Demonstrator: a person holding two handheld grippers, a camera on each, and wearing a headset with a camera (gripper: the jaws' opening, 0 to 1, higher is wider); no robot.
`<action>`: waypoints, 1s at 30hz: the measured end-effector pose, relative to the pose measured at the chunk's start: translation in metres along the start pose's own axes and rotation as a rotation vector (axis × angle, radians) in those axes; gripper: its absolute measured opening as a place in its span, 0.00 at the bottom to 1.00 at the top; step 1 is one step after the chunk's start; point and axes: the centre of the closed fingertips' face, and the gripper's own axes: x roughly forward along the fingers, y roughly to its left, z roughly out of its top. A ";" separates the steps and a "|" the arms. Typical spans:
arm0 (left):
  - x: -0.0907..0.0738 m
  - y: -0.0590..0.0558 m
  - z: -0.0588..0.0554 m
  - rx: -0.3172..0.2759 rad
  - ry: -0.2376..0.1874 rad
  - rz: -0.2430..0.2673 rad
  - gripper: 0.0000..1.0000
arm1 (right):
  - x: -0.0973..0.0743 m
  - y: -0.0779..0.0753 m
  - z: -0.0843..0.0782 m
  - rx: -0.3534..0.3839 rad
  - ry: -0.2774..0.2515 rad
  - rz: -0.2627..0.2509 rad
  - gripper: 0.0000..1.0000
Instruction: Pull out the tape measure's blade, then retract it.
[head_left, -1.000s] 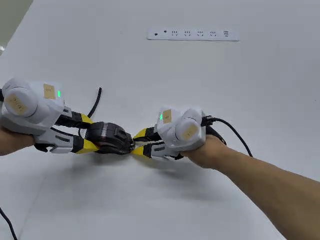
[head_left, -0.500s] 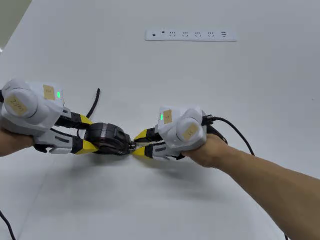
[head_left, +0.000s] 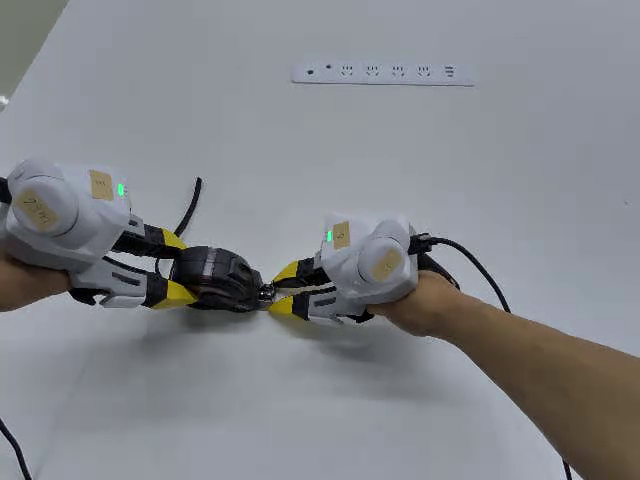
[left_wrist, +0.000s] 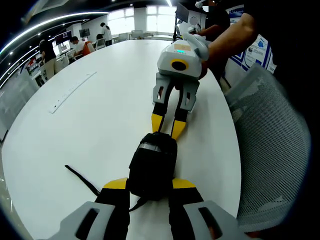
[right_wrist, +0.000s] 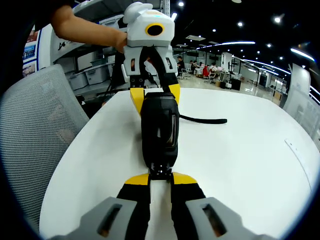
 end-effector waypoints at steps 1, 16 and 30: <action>0.000 0.000 0.000 0.000 0.000 -0.001 0.27 | 0.000 0.000 0.000 -0.001 0.002 0.000 0.13; 0.000 0.001 0.001 -0.002 0.000 0.000 0.27 | 0.006 -0.001 0.005 0.008 -0.009 0.002 0.14; 0.001 0.002 -0.001 -0.015 -0.007 0.001 0.26 | 0.005 -0.002 0.005 0.001 0.015 0.013 0.10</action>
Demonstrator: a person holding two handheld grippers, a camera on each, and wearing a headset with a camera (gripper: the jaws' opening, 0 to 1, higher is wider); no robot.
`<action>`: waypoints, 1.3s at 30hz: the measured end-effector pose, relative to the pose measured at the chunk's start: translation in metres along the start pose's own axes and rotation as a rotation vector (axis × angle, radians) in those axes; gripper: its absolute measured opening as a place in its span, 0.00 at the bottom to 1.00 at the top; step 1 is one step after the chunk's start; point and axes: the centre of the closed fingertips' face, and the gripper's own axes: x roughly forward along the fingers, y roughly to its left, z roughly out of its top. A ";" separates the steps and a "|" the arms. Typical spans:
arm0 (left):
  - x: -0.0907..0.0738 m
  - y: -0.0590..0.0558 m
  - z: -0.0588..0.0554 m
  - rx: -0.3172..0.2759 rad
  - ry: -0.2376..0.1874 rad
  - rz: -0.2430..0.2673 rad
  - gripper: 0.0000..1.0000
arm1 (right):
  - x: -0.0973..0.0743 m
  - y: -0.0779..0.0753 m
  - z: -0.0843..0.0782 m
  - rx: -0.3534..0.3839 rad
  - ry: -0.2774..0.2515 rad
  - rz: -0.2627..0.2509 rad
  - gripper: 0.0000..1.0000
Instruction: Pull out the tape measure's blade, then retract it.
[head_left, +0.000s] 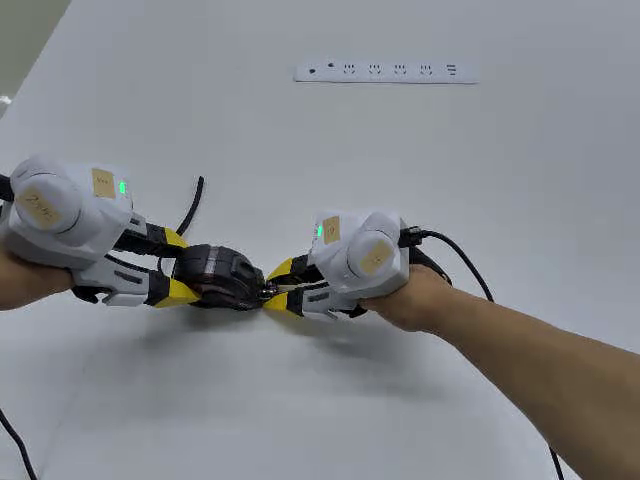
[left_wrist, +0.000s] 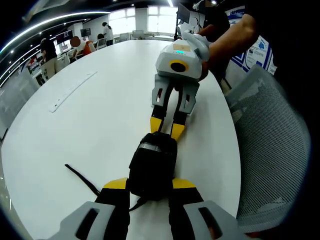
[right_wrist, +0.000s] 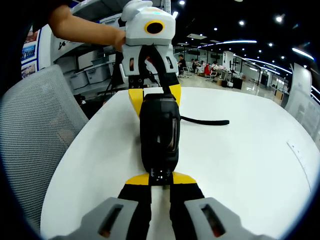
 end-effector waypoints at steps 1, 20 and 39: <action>0.000 0.000 0.000 -0.002 -0.002 0.000 0.26 | 0.000 0.000 0.000 0.003 0.000 0.002 0.10; 0.000 -0.001 0.001 -0.015 -0.012 0.002 0.26 | -0.006 -0.001 -0.006 -0.013 0.017 0.013 0.10; 0.000 -0.001 0.000 -0.020 -0.018 0.002 0.26 | -0.019 -0.001 -0.014 -0.025 0.030 0.020 0.11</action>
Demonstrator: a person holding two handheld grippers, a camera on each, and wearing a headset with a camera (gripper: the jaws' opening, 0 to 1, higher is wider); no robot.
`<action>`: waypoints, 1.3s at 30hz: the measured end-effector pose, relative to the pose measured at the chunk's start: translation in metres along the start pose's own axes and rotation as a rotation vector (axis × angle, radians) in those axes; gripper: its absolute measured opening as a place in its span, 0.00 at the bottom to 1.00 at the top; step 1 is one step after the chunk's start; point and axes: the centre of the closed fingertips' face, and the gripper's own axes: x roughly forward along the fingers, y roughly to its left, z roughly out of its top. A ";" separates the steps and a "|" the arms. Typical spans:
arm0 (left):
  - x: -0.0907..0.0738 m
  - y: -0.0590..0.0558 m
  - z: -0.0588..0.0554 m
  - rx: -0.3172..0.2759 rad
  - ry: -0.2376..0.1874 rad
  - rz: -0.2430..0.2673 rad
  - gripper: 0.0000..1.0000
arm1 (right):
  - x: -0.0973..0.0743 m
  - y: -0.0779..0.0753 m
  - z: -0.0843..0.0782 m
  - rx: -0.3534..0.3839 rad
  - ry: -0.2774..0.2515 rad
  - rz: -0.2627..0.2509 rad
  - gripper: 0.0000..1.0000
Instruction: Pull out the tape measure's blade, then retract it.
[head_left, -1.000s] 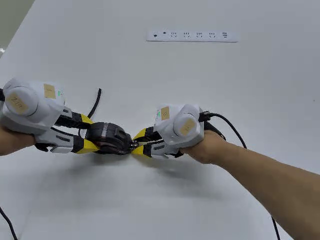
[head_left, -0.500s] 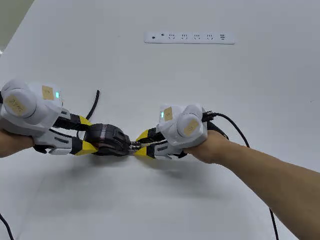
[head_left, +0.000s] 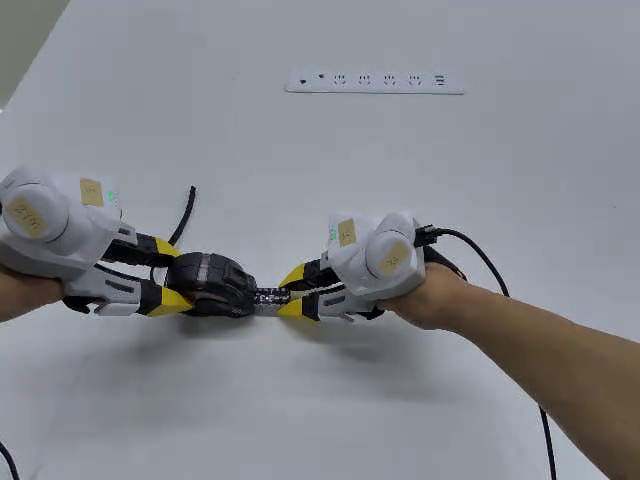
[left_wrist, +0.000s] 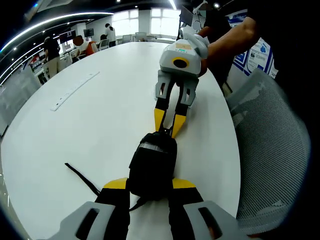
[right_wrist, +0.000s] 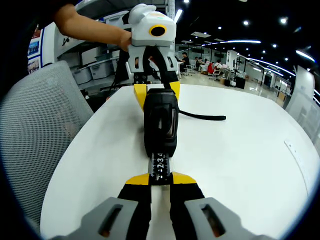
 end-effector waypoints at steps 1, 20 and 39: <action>0.000 0.000 0.000 0.001 0.001 0.000 0.26 | 0.000 0.000 0.000 -0.001 0.001 0.000 0.11; -0.001 0.000 -0.001 0.003 0.003 -0.001 0.26 | -0.011 -0.001 -0.009 -0.012 0.017 0.005 0.11; 0.001 0.000 0.000 0.007 0.005 -0.013 0.26 | -0.028 -0.001 -0.023 -0.005 0.033 0.004 0.11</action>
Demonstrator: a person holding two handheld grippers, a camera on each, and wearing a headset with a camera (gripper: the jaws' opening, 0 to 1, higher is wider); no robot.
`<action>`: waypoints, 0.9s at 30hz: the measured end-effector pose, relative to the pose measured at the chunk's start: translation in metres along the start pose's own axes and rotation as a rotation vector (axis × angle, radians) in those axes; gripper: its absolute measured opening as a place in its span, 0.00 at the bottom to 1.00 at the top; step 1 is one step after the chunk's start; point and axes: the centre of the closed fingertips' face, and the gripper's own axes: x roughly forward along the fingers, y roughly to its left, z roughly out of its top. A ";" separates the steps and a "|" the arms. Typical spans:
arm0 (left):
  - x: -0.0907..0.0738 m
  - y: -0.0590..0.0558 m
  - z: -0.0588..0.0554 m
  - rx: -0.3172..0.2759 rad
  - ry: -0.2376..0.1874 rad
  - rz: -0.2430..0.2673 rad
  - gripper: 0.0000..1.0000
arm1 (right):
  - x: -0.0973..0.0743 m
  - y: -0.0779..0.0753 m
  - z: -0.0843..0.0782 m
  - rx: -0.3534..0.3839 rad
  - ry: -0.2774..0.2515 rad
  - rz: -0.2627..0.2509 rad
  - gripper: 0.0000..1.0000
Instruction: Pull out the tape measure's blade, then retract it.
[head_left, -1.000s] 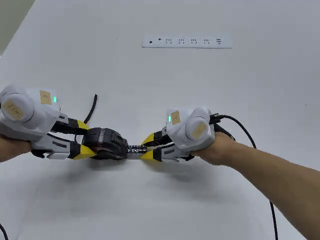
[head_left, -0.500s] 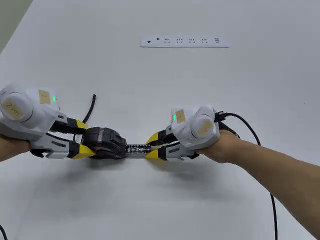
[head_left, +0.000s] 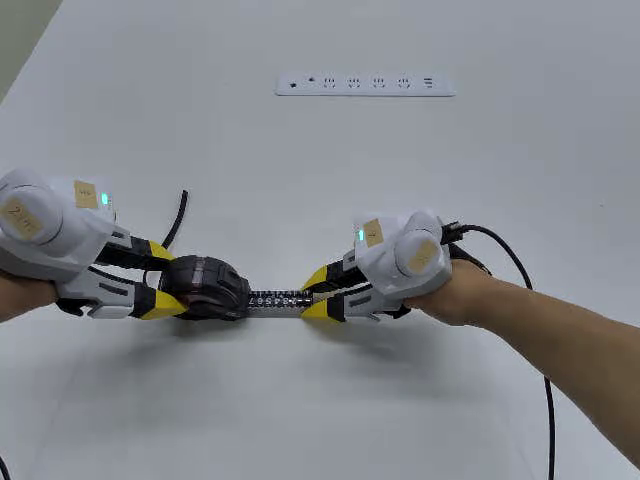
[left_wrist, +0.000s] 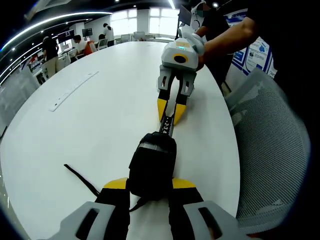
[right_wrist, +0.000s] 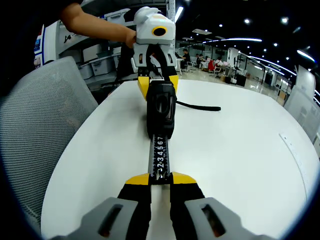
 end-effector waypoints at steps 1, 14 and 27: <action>0.000 0.000 0.000 0.000 0.000 0.000 0.26 | -0.001 0.000 -0.001 0.001 0.001 0.000 0.11; 0.001 -0.001 0.000 0.004 0.000 -0.006 0.26 | -0.013 0.001 -0.011 0.006 0.009 -0.005 0.11; 0.001 -0.001 0.001 0.006 0.002 -0.012 0.26 | -0.024 -0.001 -0.023 0.009 0.023 -0.010 0.11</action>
